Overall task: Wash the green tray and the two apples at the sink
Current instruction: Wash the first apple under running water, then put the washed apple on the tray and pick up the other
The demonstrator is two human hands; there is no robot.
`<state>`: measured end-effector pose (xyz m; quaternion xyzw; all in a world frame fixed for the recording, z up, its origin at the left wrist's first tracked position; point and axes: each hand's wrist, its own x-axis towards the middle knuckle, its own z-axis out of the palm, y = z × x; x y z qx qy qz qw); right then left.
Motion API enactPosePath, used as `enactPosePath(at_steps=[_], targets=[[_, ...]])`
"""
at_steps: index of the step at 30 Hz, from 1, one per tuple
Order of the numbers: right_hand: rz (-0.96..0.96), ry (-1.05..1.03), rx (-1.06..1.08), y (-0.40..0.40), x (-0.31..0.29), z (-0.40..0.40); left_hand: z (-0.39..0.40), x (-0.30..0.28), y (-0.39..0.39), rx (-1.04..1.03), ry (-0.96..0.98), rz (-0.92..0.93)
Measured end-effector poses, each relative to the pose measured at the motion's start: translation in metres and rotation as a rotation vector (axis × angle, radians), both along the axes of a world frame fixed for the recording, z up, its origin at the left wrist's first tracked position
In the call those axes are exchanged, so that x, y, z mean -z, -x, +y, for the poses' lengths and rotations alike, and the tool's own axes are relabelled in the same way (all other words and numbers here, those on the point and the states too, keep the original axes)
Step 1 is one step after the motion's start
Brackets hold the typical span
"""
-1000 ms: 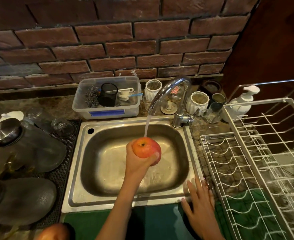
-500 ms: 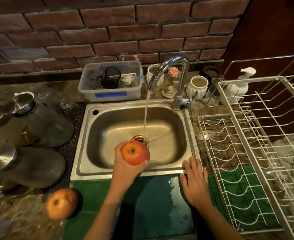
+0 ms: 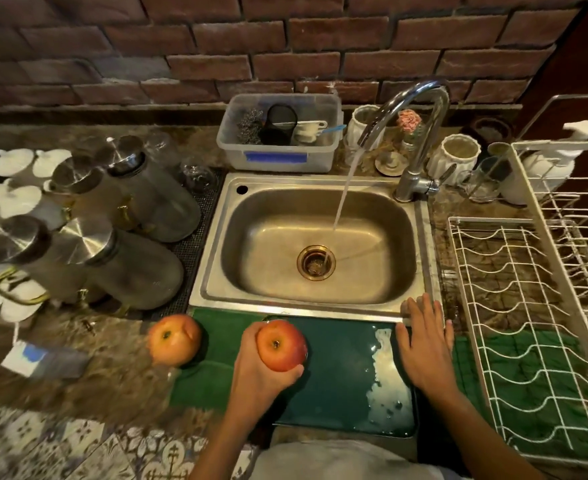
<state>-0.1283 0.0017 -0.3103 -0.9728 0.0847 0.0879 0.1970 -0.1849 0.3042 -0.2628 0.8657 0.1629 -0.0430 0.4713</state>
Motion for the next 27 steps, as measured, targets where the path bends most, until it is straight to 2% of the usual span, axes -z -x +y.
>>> enactPosePath(at_steps=[19,23,27], targets=[[-0.022,-0.016,0.018,-0.004,0.011,-0.004,0.007,-0.003,0.023,0.131,0.097,0.079],[-0.013,-0.027,0.018,-0.004,0.01,-0.004,0.019,-0.013,0.026,-0.048,0.106,0.006],[0.007,0.002,0.019,-0.005,0.009,-0.003,0.05,-0.02,0.023,-0.265,-0.012,-0.077]])
